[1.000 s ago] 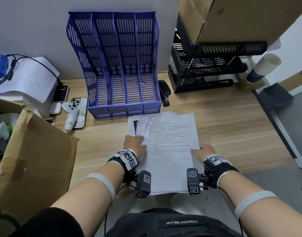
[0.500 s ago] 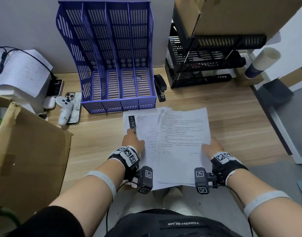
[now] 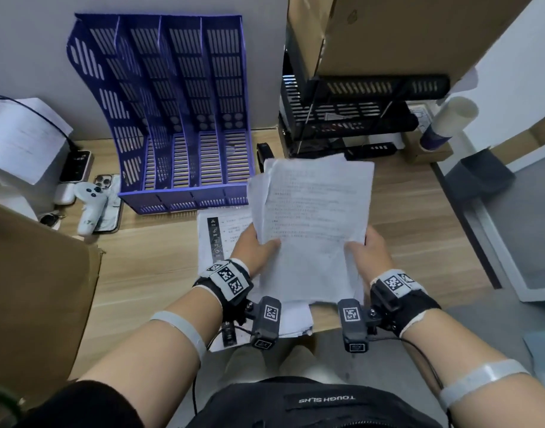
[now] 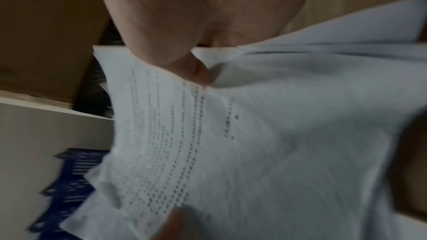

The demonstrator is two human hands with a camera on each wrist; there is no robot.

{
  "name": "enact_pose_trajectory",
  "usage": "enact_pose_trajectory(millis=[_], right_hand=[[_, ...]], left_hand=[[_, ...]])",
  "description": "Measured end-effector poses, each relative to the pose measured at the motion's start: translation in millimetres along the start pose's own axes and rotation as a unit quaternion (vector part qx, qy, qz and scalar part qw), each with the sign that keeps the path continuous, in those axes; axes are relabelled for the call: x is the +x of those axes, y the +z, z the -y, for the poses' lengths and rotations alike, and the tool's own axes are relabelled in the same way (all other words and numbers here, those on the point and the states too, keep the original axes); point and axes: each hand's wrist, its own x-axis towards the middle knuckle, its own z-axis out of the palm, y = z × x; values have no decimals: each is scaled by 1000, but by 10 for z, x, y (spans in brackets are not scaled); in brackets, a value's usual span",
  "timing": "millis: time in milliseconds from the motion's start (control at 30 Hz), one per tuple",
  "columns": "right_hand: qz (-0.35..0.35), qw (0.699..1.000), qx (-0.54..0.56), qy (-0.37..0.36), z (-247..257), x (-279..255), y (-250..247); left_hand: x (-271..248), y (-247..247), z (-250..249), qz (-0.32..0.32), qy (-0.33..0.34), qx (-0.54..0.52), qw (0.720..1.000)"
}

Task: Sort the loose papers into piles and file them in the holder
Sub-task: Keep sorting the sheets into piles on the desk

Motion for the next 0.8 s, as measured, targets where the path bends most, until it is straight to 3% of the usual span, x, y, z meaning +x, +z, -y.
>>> enact_pose_trajectory(millis=[167,333,433,567,733,800], right_hand=[[-126,984,108,-58,244,90,-467],[-167,980,103,-23,-53,145,-697],[-135,987,88,6,-223,176,-822],[-62,997,37,29,-444,225,-985],[-68,994,4,85,-698,177,-1306],[-88,991,6,99,-763,145,-1492]], left_hand=[[42,409,-708,17,130,-126,983],[192,812,-734,41,173,-22,984],[256,999,-647,43,157,28,986],[357,1226,-649,45,114,-12,992],[512,1582,-680,68,36,-152,985],[598,1738,-591,70,-3,-159,985]])
